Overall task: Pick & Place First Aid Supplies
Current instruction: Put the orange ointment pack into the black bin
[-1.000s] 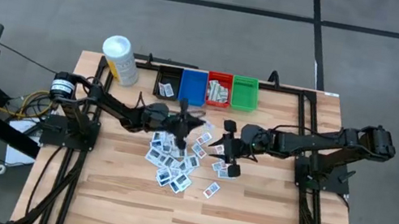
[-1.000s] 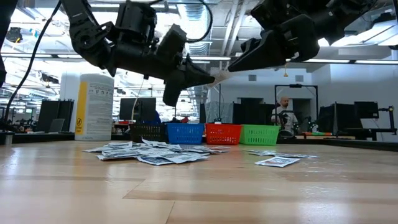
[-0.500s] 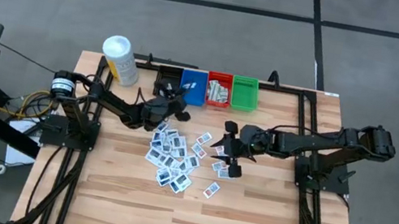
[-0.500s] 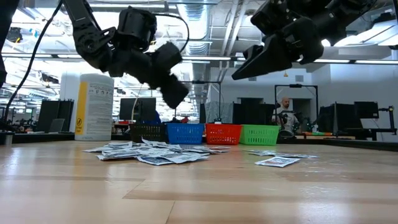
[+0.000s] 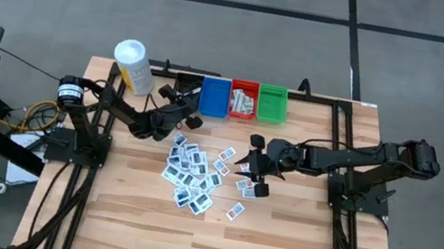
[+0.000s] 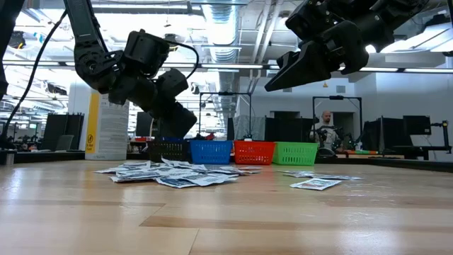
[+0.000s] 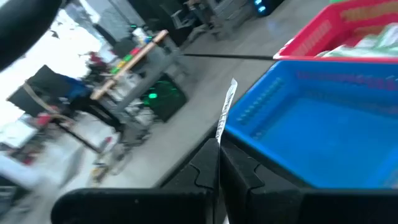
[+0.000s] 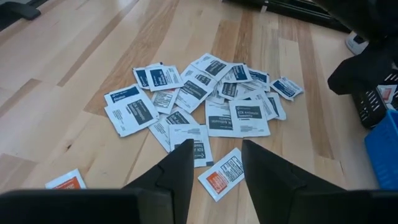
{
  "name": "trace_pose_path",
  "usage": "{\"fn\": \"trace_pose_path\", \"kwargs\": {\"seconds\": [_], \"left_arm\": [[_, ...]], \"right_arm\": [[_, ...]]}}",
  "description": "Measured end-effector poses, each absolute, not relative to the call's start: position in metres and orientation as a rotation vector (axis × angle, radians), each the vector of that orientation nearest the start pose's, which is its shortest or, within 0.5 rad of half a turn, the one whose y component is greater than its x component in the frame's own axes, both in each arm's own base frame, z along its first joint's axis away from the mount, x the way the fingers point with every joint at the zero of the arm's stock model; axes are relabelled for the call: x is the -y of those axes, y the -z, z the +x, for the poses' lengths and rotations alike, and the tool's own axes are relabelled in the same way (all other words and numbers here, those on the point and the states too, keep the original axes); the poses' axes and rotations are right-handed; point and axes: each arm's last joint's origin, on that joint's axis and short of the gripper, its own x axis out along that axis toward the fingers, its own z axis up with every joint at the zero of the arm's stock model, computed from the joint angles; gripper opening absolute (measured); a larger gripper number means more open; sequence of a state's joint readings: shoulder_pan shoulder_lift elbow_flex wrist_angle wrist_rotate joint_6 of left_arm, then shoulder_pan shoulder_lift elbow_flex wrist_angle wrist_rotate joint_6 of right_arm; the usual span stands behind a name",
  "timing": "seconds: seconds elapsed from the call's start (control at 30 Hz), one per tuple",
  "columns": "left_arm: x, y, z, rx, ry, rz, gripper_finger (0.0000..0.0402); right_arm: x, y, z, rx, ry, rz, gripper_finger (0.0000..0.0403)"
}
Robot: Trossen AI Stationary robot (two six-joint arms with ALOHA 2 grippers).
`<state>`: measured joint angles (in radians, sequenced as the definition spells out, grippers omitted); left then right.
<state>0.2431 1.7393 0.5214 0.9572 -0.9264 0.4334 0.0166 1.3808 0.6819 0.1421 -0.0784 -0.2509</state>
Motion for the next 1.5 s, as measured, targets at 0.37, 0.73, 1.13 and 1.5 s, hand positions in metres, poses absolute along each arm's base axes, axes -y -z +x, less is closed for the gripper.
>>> {"fn": "trace_pose_path", "kwargs": {"seconds": [0.37,0.73,1.13,1.5], "left_arm": [[-0.111,-0.157,0.249,-0.471,-0.953,0.172,0.0008],[-0.138,-0.173,0.218,-0.462,-0.749,-0.121,0.001],[-0.143,-0.17,0.218,-0.447,-0.806,-0.095,0.0043],[-0.143,-0.171,0.218,-0.449,-0.805,-0.088,0.0104]], "right_arm": [[-0.005,-0.2,0.278,-0.542,-0.159,-0.236,0.0123],[-0.005,-0.2,0.278,-0.541,-0.16,-0.238,0.0123],[-0.005,-0.2,0.278,-0.541,-0.159,-0.236,0.0123],[-0.005,-0.2,0.278,-0.541,-0.159,-0.236,0.0123]]}}
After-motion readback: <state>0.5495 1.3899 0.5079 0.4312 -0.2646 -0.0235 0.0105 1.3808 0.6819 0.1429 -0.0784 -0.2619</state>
